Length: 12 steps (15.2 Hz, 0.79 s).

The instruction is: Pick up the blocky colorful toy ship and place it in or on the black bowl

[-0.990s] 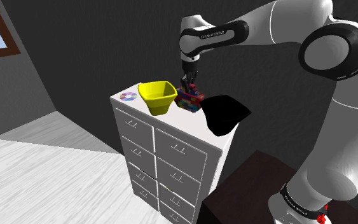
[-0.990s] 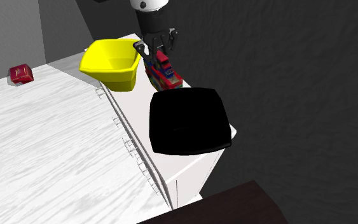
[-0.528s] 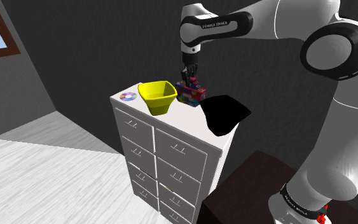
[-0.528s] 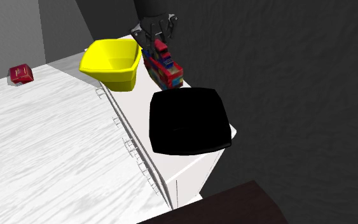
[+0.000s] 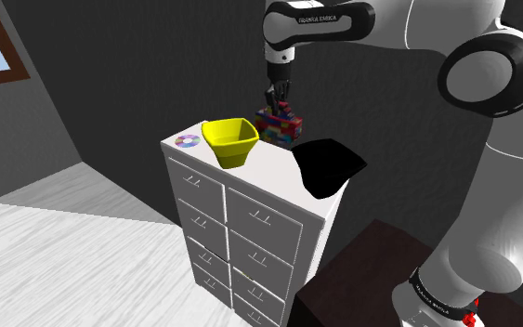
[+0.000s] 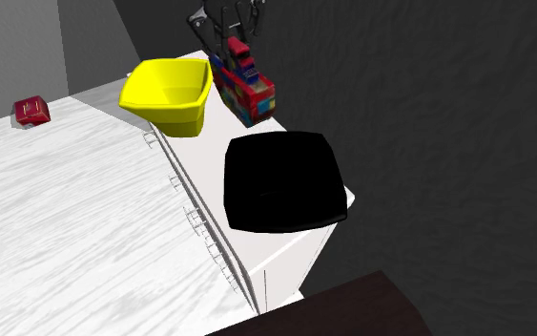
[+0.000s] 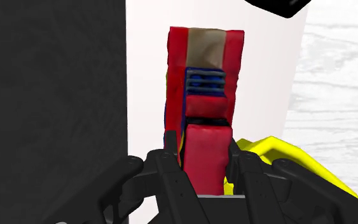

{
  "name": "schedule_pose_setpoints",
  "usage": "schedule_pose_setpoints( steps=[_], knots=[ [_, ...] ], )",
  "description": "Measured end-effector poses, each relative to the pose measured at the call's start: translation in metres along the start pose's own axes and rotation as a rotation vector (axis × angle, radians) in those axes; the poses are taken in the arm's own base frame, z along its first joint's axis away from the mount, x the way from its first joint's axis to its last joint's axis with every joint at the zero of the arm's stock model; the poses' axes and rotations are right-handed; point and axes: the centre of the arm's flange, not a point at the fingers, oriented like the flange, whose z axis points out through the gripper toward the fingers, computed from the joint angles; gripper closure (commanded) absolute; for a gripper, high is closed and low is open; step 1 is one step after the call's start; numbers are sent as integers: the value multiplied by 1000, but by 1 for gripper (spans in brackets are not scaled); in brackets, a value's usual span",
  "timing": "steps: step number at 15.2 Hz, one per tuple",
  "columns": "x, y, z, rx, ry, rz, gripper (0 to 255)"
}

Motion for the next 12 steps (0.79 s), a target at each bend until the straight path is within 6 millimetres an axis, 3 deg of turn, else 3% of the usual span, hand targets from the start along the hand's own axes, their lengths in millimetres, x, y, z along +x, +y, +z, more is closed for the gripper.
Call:
schedule_pose_setpoints(
  steps=[12],
  knots=[
    [-2, 4, -63, 0, 0, 0, 255]
  ],
)
